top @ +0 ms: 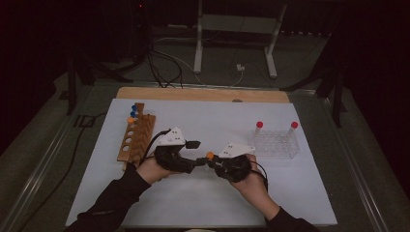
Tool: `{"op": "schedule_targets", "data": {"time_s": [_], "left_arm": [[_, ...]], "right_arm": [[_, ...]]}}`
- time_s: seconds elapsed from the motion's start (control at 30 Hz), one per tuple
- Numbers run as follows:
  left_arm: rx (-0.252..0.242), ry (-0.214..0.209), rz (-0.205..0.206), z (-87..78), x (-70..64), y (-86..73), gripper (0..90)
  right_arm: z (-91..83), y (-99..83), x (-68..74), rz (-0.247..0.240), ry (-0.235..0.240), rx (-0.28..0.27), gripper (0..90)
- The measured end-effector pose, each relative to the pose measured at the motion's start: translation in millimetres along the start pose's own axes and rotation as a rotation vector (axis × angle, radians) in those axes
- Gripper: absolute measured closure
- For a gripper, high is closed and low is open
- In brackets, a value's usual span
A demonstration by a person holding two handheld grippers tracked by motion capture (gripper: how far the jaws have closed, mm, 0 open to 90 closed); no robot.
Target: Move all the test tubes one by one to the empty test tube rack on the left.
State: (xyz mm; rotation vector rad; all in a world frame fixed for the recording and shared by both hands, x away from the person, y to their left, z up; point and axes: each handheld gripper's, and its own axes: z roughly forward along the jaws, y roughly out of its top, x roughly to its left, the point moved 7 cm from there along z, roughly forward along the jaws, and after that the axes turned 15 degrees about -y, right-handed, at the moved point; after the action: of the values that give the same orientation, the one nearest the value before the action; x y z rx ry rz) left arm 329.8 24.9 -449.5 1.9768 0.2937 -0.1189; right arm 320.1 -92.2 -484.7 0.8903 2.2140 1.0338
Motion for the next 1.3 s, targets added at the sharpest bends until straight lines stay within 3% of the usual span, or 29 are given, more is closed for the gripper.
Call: {"op": "schedule_targets", "data": {"time_s": [0.43, 0.67, 0.97, 1.3], "left_arm": [[0.044, -0.007, 0.025, 18.5, 2.6, 0.1, 67.8], [0.051, 0.012, 0.038, 18.9, 4.4, 1.6, 71.0], [0.03, 0.075, 0.042, -3.5, 13.6, 8.3, 71.2], [-0.008, 0.193, 0.024, -51.4, 32.3, 12.4, 71.3]], "right_arm": [[-1.6, 1.9, 0.1, 0.001, 0.003, -0.01, 74.6], [-0.9, 1.5, -1.2, 0.016, 0.011, -0.011, 73.0], [-5.8, 6.5, -7.3, 0.08, -0.006, -0.06, 47.3], [-10.5, 11.3, -13.4, 0.13, -0.047, -0.097, 15.0]]}}
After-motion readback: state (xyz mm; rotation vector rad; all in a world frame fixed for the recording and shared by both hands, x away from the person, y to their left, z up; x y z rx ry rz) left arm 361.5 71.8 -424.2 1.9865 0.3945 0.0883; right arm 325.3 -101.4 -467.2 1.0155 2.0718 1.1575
